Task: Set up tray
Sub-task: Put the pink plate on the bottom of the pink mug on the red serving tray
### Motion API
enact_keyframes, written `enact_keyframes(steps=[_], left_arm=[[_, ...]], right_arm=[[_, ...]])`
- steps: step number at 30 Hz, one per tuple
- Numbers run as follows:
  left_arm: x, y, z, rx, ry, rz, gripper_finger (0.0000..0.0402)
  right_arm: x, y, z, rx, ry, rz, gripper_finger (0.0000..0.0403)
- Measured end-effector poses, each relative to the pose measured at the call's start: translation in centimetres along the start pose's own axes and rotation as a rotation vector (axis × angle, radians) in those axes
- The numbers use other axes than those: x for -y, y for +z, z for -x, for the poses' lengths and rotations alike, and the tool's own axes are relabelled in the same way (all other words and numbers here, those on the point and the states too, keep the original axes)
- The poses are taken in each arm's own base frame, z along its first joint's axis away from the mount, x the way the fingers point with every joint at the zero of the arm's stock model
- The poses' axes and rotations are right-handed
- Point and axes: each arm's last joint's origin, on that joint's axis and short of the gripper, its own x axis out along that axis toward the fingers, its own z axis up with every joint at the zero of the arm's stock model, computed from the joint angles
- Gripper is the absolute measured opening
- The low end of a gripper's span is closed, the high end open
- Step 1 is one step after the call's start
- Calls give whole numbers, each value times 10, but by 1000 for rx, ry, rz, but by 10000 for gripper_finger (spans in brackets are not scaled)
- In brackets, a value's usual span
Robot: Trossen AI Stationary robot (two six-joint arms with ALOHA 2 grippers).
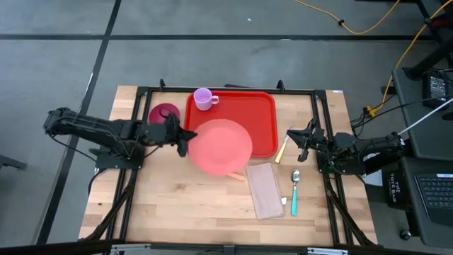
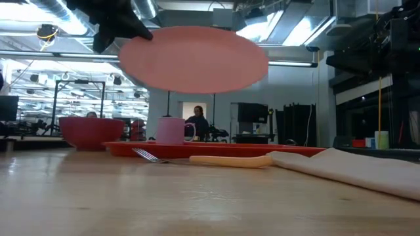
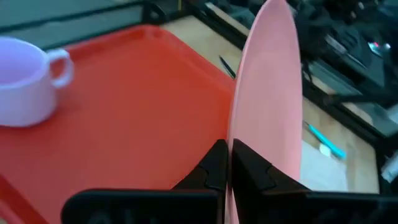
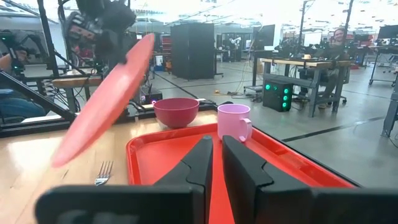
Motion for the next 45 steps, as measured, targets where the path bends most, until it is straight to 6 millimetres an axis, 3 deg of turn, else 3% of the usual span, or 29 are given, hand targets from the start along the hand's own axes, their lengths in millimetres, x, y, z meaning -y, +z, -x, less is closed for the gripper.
enact_keyframes(steps=[11,19,31,45], left_arm=[[-39,12,0,-22,224,28,2],[-61,26,-7,-24,246,92,2],[-86,21,-46,-193,313,154,2],[-113,20,-70,-279,359,236,2]], right_arm=[[0,0,0,0,0,0,42],[0,0,0,0,0,-4,42],[0,2,0,19,-1,-15,42],[0,2,0,18,-1,-15,42]])
